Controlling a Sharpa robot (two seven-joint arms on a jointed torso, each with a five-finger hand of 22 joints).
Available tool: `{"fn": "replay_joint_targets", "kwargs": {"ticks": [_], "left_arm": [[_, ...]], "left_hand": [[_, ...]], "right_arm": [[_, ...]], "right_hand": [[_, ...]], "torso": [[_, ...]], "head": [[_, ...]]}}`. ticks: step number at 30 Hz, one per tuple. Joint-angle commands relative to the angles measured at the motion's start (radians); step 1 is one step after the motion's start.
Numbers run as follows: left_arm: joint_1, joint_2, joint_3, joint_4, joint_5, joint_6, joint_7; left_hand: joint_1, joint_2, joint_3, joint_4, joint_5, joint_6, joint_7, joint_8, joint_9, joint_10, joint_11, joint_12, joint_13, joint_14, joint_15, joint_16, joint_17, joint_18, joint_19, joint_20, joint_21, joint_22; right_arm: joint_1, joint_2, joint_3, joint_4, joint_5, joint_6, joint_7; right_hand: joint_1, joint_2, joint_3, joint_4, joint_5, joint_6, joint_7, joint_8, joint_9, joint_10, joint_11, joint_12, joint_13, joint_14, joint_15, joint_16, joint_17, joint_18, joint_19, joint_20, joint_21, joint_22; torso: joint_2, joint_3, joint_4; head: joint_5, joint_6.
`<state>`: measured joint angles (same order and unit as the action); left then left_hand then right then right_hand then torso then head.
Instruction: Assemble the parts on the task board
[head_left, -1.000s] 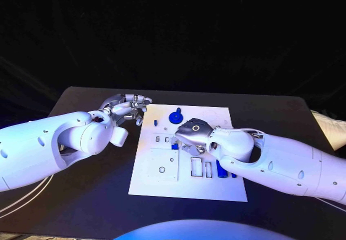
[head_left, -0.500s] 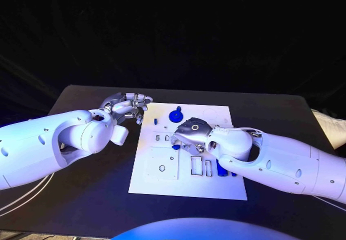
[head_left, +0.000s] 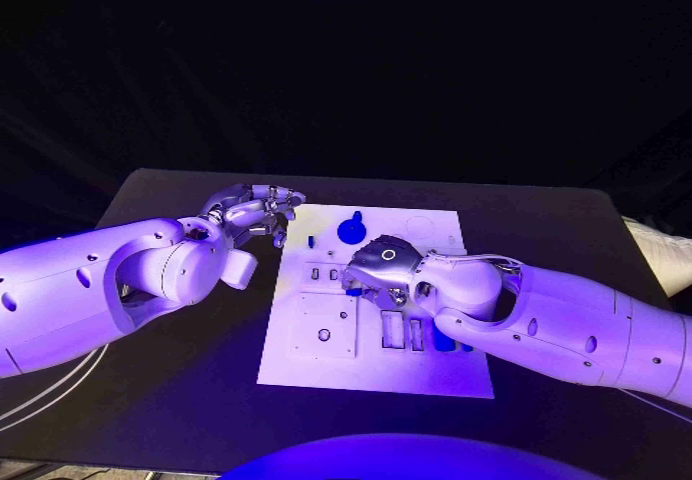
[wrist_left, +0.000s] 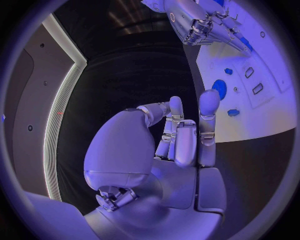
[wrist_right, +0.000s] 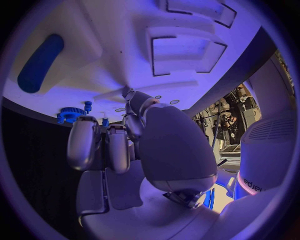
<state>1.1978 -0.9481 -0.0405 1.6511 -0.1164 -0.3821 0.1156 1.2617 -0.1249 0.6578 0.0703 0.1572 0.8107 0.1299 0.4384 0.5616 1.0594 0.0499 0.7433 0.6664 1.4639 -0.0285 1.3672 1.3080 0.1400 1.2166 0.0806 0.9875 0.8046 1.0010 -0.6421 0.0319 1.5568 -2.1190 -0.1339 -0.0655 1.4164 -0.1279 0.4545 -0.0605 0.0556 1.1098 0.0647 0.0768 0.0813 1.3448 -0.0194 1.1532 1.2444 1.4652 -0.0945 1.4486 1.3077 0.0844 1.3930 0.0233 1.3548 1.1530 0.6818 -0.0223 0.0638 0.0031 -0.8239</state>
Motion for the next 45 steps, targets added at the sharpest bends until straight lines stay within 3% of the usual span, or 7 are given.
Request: {"fn": "replay_joint_targets", "kwargs": {"ticks": [1, 8, 13, 26, 45], "left_arm": [[0.0, 0.002, 0.001, 0.003, -0.004, 0.007, 0.0], [0.0, 0.003, 0.001, 0.003, -0.005, 0.008, -0.002], [0.0, 0.003, 0.001, 0.002, -0.006, 0.01, -0.003], [0.0, 0.002, 0.001, 0.002, -0.007, 0.013, -0.009], [0.0, 0.002, 0.001, 0.002, -0.011, 0.016, -0.012]], "left_hand": [[0.007, -0.002, 0.0, -0.004, -0.006, -0.001, 0.004, -0.004, -0.001, -0.008, -0.001, -0.007, -0.001, -0.003, 0.006, -0.004, 0.017, 0.017, -0.005, 0.002, -0.002, -0.001], [0.007, -0.002, 0.0, -0.004, -0.006, -0.001, 0.004, -0.004, -0.001, -0.008, -0.001, -0.007, -0.001, -0.003, 0.006, -0.004, 0.017, 0.017, -0.005, 0.002, -0.002, -0.001], [0.007, -0.002, 0.0, -0.004, -0.006, -0.001, 0.004, -0.004, -0.001, -0.008, -0.001, -0.007, -0.001, -0.003, 0.006, -0.004, 0.017, 0.017, -0.005, 0.002, -0.002, -0.001], [0.006, -0.001, -0.001, -0.005, -0.007, -0.002, 0.005, -0.004, -0.003, -0.009, -0.001, -0.007, -0.003, -0.003, 0.006, -0.004, 0.016, 0.017, -0.005, 0.003, -0.005, -0.003], [0.007, -0.001, -0.002, -0.007, -0.008, -0.003, 0.005, -0.005, -0.006, -0.01, -0.001, -0.006, -0.005, -0.002, 0.007, -0.003, 0.017, 0.017, -0.003, 0.003, -0.005, -0.003]], "right_arm": [[-0.002, 0.003, -0.001, -0.003, -0.004, -0.023, 0.017], [-0.002, 0.005, -0.001, -0.005, 0.011, -0.03, 0.016], [-0.002, 0.002, -0.001, -0.005, 0.024, -0.033, 0.01], [-0.003, -0.006, -0.001, 0.0, 0.049, -0.041, -0.001], [-0.004, -0.011, -0.001, 0.004, 0.065, -0.011, 0.001]], "right_hand": [[-0.013, 0.001, 0.004, 0.001, -0.005, 0.015, 0.001, 0.008, 0.004, 0.009, 0.004, 0.009, 0.005, 0.074, 0.005, 0.002, 0.102, -0.004, 0.004, -0.004, 0.004, 0.004], [-0.033, -0.003, -0.008, 0.006, -0.006, 0.024, 0.005, 0.006, 0.005, 0.009, 0.013, 0.012, 0.006, 0.074, 0.007, 0.001, 0.102, -0.004, 0.005, -0.002, 0.005, 0.006], [-0.055, -0.017, -0.029, 0.011, -0.004, 0.005, 0.015, -0.01, -0.001, 0.007, 0.021, 0.009, 0.003, 0.073, 0.013, 0.001, 0.102, -0.005, 0.007, 0.001, 0.005, 0.008], [-0.066, -0.024, -0.047, 0.013, -0.002, -0.045, 0.038, -0.017, -0.012, -0.002, 0.038, -0.002, -0.006, 0.074, 0.028, 0.002, 0.105, -0.005, 0.008, 0.013, 0.005, 0.009], [-0.079, -0.028, -0.061, 0.02, 0.001, -0.042, 0.044, -0.011, -0.01, -0.003, 0.044, -0.001, -0.006, 0.074, 0.036, 0.004, 0.108, -0.005, 0.008, 0.021, 0.004, 0.009]], "torso": [[0.0, 0.0, 0.0004], [0.0, 0.0, -0.0007], [0.0, 0.0002, -0.0005], [0.0, -0.0001, -0.0003], [0.0, -0.0001, -0.0006]], "head": [[-0.001, -0.001], [-0.001, -0.002], [-0.001, -0.002], [-0.002, -0.004], [-0.003, -0.007]]}}
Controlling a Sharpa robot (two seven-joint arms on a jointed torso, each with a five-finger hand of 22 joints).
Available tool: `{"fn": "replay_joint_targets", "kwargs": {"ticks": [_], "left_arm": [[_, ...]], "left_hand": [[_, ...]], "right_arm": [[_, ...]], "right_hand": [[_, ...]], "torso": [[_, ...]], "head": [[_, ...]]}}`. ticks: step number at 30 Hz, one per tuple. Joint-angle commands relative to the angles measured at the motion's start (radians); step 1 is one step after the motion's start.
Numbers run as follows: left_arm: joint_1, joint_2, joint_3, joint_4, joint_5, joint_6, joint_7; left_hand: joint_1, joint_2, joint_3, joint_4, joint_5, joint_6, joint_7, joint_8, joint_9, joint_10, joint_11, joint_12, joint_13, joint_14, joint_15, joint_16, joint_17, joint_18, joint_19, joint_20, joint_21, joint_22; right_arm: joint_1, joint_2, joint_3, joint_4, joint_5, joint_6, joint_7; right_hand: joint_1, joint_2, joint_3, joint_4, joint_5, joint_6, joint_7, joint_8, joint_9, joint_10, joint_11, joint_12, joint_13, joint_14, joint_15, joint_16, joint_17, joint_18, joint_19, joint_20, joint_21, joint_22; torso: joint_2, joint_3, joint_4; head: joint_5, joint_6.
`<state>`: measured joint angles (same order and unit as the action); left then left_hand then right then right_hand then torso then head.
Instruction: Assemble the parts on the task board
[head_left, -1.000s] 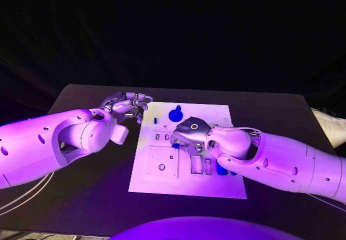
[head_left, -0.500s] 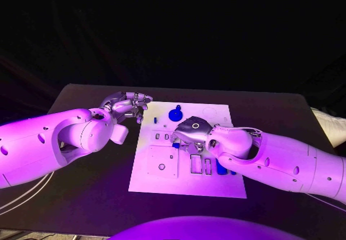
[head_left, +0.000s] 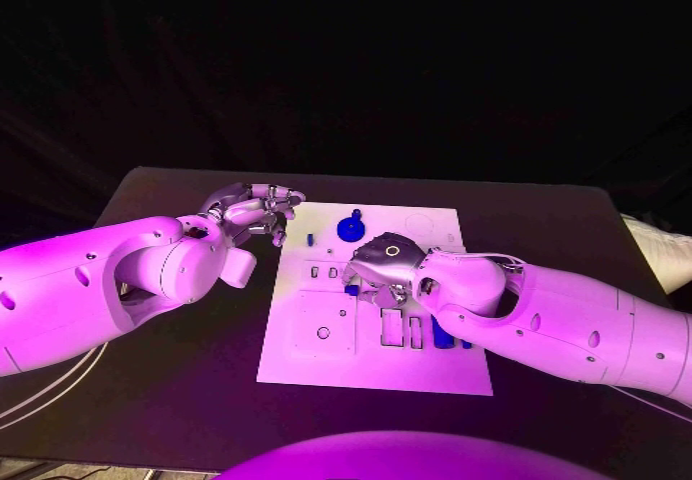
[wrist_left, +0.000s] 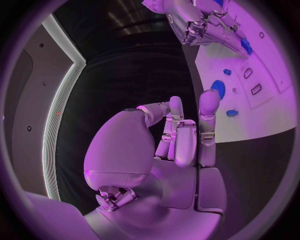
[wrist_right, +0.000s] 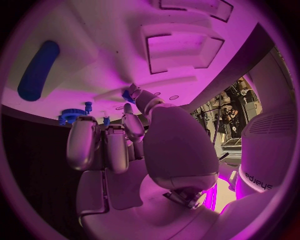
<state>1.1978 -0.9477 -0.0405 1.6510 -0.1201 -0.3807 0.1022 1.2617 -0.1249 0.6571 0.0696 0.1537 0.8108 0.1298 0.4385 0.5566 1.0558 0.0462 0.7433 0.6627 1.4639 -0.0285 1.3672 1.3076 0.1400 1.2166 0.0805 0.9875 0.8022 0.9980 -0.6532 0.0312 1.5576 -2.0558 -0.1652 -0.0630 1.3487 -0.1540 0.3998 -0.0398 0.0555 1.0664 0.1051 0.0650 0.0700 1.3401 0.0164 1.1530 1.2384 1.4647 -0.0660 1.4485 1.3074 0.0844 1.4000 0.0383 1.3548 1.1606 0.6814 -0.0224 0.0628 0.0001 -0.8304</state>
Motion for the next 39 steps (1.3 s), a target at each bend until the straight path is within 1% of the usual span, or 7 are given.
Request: {"fn": "replay_joint_targets", "kwargs": {"ticks": [1, 10, 14, 19, 24, 32, 39], "left_arm": [[0.0, 0.001, 0.001, 0.002, -0.008, 0.015, 0.001], [0.0, 0.002, 0.001, 0.003, -0.009, 0.018, 0.0], [0.0, 0.002, 0.001, 0.003, -0.009, 0.019, -0.001], [0.0, 0.002, 0.001, 0.002, -0.01, 0.02, -0.001], [0.0, 0.002, 0.001, 0.001, -0.01, 0.021, -0.002], [0.0, 0.003, 0.001, 0.001, -0.011, 0.023, -0.005], [0.0, 0.002, 0.001, 0.0, -0.014, 0.025, -0.007]], "left_hand": [[0.007, -0.001, -0.002, -0.006, -0.004, -0.003, 0.005, -0.005, -0.001, -0.007, 0.003, -0.006, -0.002, -0.002, 0.007, -0.003, 0.018, 0.017, -0.003, 0.003, -0.005, 0.0], [0.011, 0.0, -0.002, -0.011, -0.004, -0.003, 0.005, -0.004, -0.004, -0.008, 0.003, -0.006, -0.004, -0.002, 0.007, -0.002, 0.018, 0.017, -0.001, 0.003, -0.006, 0.0], [0.011, 0.0, -0.002, -0.011, -0.004, -0.003, 0.005, -0.004, -0.004, -0.008, 0.003, -0.006, -0.004, -0.002, 0.007, -0.002, 0.018, 0.017, -0.001, 0.003, -0.006, 0.0], [0.011, 0.0, -0.002, -0.011, -0.004, -0.003, 0.005, -0.004, -0.004, -0.008, 0.003, -0.006, -0.004, -0.002, 0.007, -0.002, 0.018, 0.017, -0.001, 0.003, -0.006, 0.0], [0.011, 0.0, -0.002, -0.011, -0.004, -0.003, 0.005, -0.004, -0.004, -0.008, 0.003, -0.006, -0.004, -0.002, 0.007, -0.002, 0.018, 0.017, -0.001, 0.003, -0.006, 0.0], [0.011, 0.0, -0.002, -0.011, -0.004, -0.003, 0.005, -0.004, -0.004, -0.008, 0.003, -0.006, -0.004, -0.002, 0.007, -0.002, 0.018, 0.017, -0.001, 0.003, -0.006, 0.0], [0.011, 0.0, -0.002, -0.011, -0.004, -0.003, 0.005, -0.004, -0.004, -0.008, 0.003, -0.006, -0.004, -0.002, 0.007, -0.002, 0.018, 0.017, -0.001, 0.003, -0.006, 0.0]], "right_arm": [[-0.001, 0.0, 0.0, 0.003, 0.002, 0.02, -0.002], [-0.003, 0.003, 0.0, -0.001, 0.003, 0.008, -0.006], [-0.004, 0.005, 0.0, -0.003, 0.003, 0.0, -0.009], [-0.004, 0.007, 0.0, -0.007, 0.003, -0.006, -0.008], [-0.005, 0.007, 0.0, -0.01, 0.004, -0.012, -0.006], [-0.005, 0.006, 0.0, -0.013, 0.004, -0.027, -0.003], [-0.006, 0.001, 0.0, -0.008, 0.007, -0.055, 0.006]], "right_hand": [[-0.012, -0.002, -0.007, -0.001, 0.001, 0.002, 0.003, 0.001, 0.002, 0.002, 0.008, 0.0, 0.0, 0.075, 0.007, 0.004, 0.109, -0.005, 0.001, 0.006, 0.004, 0.001], [-0.012, 0.005, -0.01, 0.002, 0.002, 0.015, 0.001, 0.006, 0.005, 0.006, 0.007, 0.007, 0.005, 0.075, 0.008, 0.004, 0.108, -0.005, 0.003, 0.008, 0.006, 0.006], [-0.012, 0.013, -0.011, 0.005, 0.002, 0.03, -0.001, 0.012, 0.008, 0.009, 0.006, 0.012, 0.008, 0.075, 0.006, 0.005, 0.109, -0.006, 0.005, 0.008, 0.008, 0.009], [-0.009, 0.03, -0.008, 0.009, 0.001, 0.051, -0.007, 0.02, 0.012, 0.013, 0.002, 0.019, 0.012, 0.075, 0.001, 0.005, 0.111, -0.006, 0.007, 0.006, 0.01, 0.013], [0.003, 0.057, 0.002, 0.01, -0.001, 0.073, -0.014, 0.029, 0.016, 0.016, -0.004, 0.023, 0.014, 0.076, -0.007, 0.008, 0.114, -0.007, 0.009, 0.0, 0.013, 0.018], [0.013, 0.081, 0.012, 0.01, -0.004, 0.086, -0.019, 0.033, 0.019, 0.017, -0.008, 0.023, 0.014, 0.076, -0.012, 0.009, 0.117, -0.007, 0.011, -0.006, 0.014, 0.021], [0.012, 0.114, 0.025, 0.019, -0.005, 0.089, -0.02, 0.034, 0.02, 0.017, -0.009, 0.022, 0.013, 0.077, -0.014, 0.013, 0.122, -0.008, 0.012, -0.009, 0.016, 0.025]], "torso": [[0.0, -0.0001, 0.0002], [0.0, -0.0005, 0.0005], [0.0, -0.0002, 0.0011], [0.001, -0.0004, 0.0012], [0.0, -0.0002, 0.0], [0.0, -0.0002, 0.0003], [0.0, -0.0001, 0.001]], "head": [[0.0, 0.0], [-0.001, 0.0], [-0.001, -0.001], [0.0, -0.003], [0.0, -0.003], [0.0, -0.005], [0.0, -0.006]]}}
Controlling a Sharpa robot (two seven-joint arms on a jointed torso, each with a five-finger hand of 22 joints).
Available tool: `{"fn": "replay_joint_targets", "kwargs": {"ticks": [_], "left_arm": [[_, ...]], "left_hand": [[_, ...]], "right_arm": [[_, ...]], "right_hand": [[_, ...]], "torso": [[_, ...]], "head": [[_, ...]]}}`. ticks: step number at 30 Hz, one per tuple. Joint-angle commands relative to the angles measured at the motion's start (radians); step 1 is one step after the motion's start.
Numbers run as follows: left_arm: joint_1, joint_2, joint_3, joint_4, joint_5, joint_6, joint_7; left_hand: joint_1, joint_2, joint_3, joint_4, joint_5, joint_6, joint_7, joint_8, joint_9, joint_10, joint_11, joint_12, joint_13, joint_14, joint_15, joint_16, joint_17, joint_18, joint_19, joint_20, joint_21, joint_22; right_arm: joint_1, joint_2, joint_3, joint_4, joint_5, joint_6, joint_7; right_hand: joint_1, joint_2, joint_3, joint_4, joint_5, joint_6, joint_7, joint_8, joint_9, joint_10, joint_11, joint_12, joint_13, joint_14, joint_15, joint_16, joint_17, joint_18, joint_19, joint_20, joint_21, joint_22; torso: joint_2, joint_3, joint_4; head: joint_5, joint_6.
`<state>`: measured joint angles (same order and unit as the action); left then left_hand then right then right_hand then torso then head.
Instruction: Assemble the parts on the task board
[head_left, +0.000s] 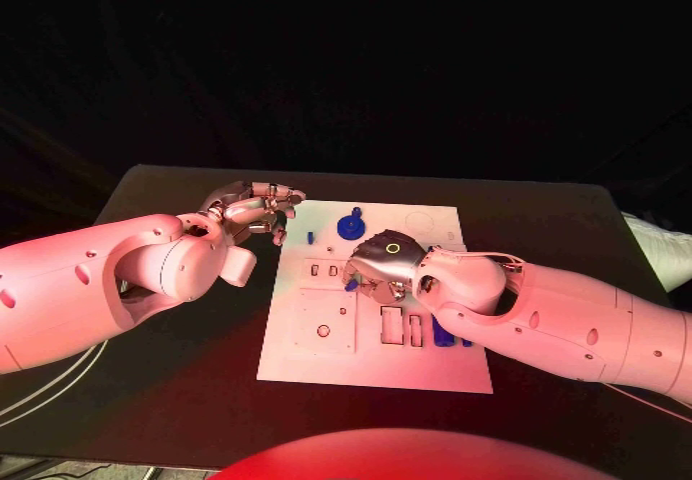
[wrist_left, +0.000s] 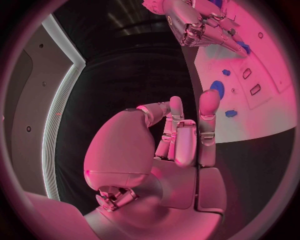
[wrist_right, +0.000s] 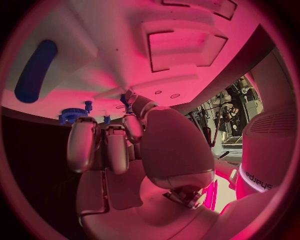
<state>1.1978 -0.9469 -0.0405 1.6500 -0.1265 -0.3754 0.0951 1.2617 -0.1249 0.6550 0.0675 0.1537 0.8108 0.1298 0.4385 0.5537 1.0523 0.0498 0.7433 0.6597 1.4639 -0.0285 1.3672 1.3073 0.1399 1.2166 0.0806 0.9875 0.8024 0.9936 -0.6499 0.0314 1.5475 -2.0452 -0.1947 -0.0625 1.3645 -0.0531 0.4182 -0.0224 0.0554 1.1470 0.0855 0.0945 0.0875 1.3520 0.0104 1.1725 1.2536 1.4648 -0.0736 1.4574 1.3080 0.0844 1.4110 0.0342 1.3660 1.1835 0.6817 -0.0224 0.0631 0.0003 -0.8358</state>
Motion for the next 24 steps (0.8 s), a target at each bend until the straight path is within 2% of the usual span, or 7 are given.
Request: {"fn": "replay_joint_targets", "kwargs": {"ticks": [1, 6, 10, 18, 24], "left_arm": [[0.0, 0.001, 0.001, 0.001, -0.007, 0.019, -0.001], [0.0, 0.0, 0.001, 0.001, -0.008, 0.02, -0.002], [0.0, 0.0, 0.001, 0.001, -0.009, 0.021, -0.004], [0.0, -0.001, 0.001, 0.002, -0.01, 0.021, -0.005], [0.0, -0.001, 0.001, 0.004, -0.011, 0.021, -0.005]], "left_hand": [[0.011, 0.0, 0.0, -0.009, -0.004, -0.003, 0.005, -0.004, -0.001, -0.004, -0.001, -0.006, -0.001, -0.002, 0.007, -0.002, 0.019, 0.017, -0.001, 0.003, -0.006, 0.0], [0.011, 0.0, 0.0, -0.009, -0.004, -0.003, 0.005, -0.004, -0.001, -0.004, -0.001, -0.006, -0.001, -0.002, 0.007, -0.002, 0.019, 0.017, -0.001, 0.003, -0.006, 0.0], [0.011, 0.0, 0.0, -0.009, -0.004, -0.003, 0.005, -0.004, -0.001, -0.004, -0.001, -0.006, -0.001, -0.002, 0.007, -0.002, 0.019, 0.017, -0.001, 0.003, -0.006, 0.0], [0.011, 0.0, 0.0, -0.009, -0.004, -0.003, 0.005, -0.004, -0.001, -0.004, -0.001, -0.006, -0.001, -0.002, 0.007, -0.002, 0.019, 0.017, -0.001, 0.003, -0.006, 0.0], [0.013, 0.001, -0.001, -0.011, -0.005, -0.003, 0.006, -0.003, -0.004, -0.005, 0.0, -0.005, -0.003, -0.002, 0.007, -0.002, 0.017, 0.017, 0.0, 0.004, -0.008, -0.002]], "right_arm": [[-0.002, -0.003, 0.0, 0.004, -0.003, -0.03, 0.006], [-0.003, -0.009, 0.0, 0.012, 0.003, -0.054, 0.015], [-0.004, -0.012, 0.0, 0.017, 0.006, -0.069, 0.017], [-0.004, -0.021, 0.001, 0.036, 0.001, -0.074, -0.003], [0.0, -0.027, 0.004, 0.056, -0.036, -0.042, -0.078]], "right_hand": [[-0.005, 0.016, 0.008, 0.004, -0.005, 0.008, 0.0, 0.004, 0.003, 0.006, -0.003, 0.002, -0.002, 0.077, -0.006, 0.004, 0.122, -0.008, 0.001, -0.005, 0.005, 0.003], [-0.012, 0.035, 0.014, 0.015, -0.006, 0.008, -0.002, 0.005, 0.004, 0.007, -0.004, 0.002, -0.003, 0.078, -0.006, 0.007, 0.126, -0.009, 0.003, -0.006, 0.007, 0.007], [-0.016, 0.037, 0.014, 0.018, -0.006, 0.009, -0.003, 0.006, 0.005, 0.008, -0.005, 0.003, -0.002, 0.078, -0.006, 0.009, 0.128, -0.009, 0.004, -0.006, 0.008, 0.008], [-0.023, 0.025, 0.006, 0.02, -0.006, 0.022, -0.009, 0.015, 0.01, 0.009, -0.011, 0.002, -0.003, 0.078, -0.005, 0.009, 0.129, -0.01, 0.005, -0.006, 0.009, 0.01], [-0.04, 0.012, -0.007, 0.029, -0.006, 0.025, -0.013, 0.018, 0.012, 0.007, -0.013, -0.003, -0.007, 0.078, -0.007, 0.007, 0.127, -0.01, 0.006, -0.006, 0.01, 0.012]], "torso": [[0.0, -0.0001, 0.0007], [0.0, -0.0004, 0.0005], [0.0, -0.0006, 0.0004], [0.0, -0.0008, 0.0], [-0.001, -0.0015, -0.0006]], "head": [[0.0, -0.001], [0.001, -0.002], [0.002, -0.003], [0.002, -0.002], [0.001, -0.001]]}}
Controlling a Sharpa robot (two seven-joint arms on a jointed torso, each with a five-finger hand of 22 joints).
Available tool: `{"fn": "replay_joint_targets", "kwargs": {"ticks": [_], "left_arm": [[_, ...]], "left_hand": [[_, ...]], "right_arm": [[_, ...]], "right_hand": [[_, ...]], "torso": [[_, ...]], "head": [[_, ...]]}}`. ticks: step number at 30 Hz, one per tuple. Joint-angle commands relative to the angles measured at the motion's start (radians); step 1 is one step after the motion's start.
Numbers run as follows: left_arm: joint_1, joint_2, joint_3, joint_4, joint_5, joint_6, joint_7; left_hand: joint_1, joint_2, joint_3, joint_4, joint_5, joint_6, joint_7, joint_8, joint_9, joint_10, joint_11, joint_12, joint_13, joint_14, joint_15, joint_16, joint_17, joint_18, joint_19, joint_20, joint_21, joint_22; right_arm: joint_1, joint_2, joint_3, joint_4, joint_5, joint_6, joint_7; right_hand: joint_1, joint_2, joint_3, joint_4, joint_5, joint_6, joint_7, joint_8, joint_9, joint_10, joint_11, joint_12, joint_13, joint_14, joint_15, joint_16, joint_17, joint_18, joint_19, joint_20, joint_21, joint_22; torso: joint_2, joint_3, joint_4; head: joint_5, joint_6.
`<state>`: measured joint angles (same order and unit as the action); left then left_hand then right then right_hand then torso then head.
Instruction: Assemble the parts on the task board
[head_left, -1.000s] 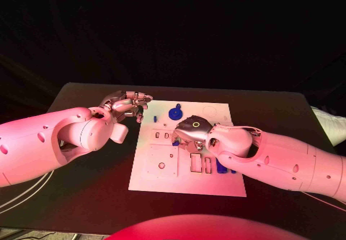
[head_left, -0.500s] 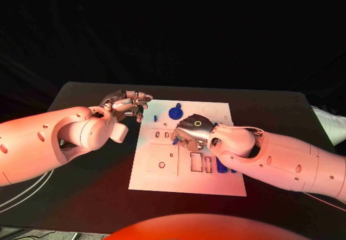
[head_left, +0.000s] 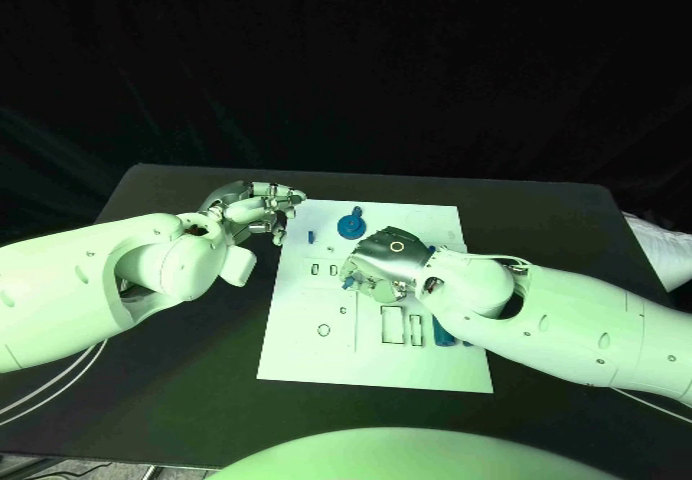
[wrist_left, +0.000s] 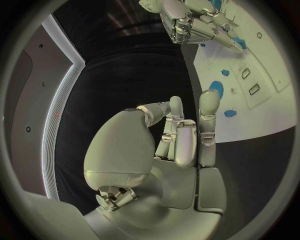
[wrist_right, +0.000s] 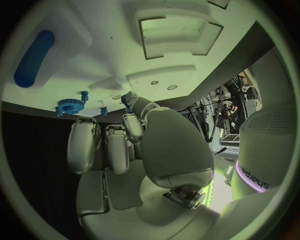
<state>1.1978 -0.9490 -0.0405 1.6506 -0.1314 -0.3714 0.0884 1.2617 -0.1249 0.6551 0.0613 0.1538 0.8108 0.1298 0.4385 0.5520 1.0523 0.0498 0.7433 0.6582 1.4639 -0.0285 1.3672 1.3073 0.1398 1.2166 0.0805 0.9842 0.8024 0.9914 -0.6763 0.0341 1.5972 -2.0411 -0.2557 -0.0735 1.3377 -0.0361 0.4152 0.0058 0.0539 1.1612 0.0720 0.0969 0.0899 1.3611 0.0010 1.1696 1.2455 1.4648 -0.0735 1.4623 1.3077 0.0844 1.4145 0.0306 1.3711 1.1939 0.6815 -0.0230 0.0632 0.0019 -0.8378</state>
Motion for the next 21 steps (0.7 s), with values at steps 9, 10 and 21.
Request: {"fn": "replay_joint_targets", "kwargs": {"ticks": [9, 10, 21], "left_arm": [[0.0, 0.0, 0.001, 0.006, -0.007, 0.015, 0.003], [0.0, 0.0, 0.001, 0.006, -0.007, 0.014, 0.003], [0.0, 0.0, 0.001, 0.008, -0.009, 0.014, 0.003]], "left_hand": [[0.013, 0.001, -0.001, -0.005, -0.005, -0.003, 0.006, -0.003, -0.002, -0.005, 0.0, -0.005, -0.002, -0.002, 0.007, -0.002, 0.017, 0.017, 0.0, 0.004, -0.005, -0.002], [0.013, 0.001, -0.001, -0.005, -0.005, -0.003, 0.006, -0.003, -0.002, -0.005, 0.0, -0.005, -0.002, -0.002, 0.007, -0.002, 0.017, 0.017, 0.0, 0.004, -0.005, -0.002], [0.013, 0.001, -0.001, -0.005, -0.005, -0.003, 0.006, -0.003, -0.002, -0.005, 0.0, -0.005, -0.002, -0.002, 0.007, -0.002, 0.017, 0.017, 0.0, 0.004, -0.005, -0.002]], "right_arm": [[0.011, 0.015, 0.003, 0.009, -0.11, 0.057, -0.17], [0.012, 0.017, 0.003, 0.009, -0.115, 0.059, -0.176], [0.028, 0.053, 0.003, -0.016, -0.157, 0.108, -0.229]], "right_hand": [[-0.017, -0.016, -0.009, 0.002, -0.003, 0.01, -0.001, 0.017, 0.011, -0.006, -0.006, -0.007, -0.004, 0.077, -0.007, -0.002, 0.123, -0.011, 0.004, -0.003, 0.007, 0.007], [-0.016, -0.017, -0.009, 0.001, -0.003, 0.01, -0.001, 0.017, 0.011, -0.006, -0.006, -0.007, -0.003, 0.077, -0.007, -0.002, 0.123, -0.011, 0.004, -0.003, 0.008, 0.008], [-0.014, -0.021, -0.009, -0.001, -0.002, 0.011, -0.002, 0.018, 0.012, -0.006, -0.007, -0.007, -0.003, 0.077, -0.007, -0.002, 0.123, -0.012, 0.007, -0.003, 0.01, 0.013]], "torso": [[0.0, -0.0006, 0.0018], [0.0, -0.0006, 0.0016], [0.0, -0.0014, 0.0007]], "head": [[-0.001, 0.003], [0.0, 0.003], [0.001, 0.005]]}}
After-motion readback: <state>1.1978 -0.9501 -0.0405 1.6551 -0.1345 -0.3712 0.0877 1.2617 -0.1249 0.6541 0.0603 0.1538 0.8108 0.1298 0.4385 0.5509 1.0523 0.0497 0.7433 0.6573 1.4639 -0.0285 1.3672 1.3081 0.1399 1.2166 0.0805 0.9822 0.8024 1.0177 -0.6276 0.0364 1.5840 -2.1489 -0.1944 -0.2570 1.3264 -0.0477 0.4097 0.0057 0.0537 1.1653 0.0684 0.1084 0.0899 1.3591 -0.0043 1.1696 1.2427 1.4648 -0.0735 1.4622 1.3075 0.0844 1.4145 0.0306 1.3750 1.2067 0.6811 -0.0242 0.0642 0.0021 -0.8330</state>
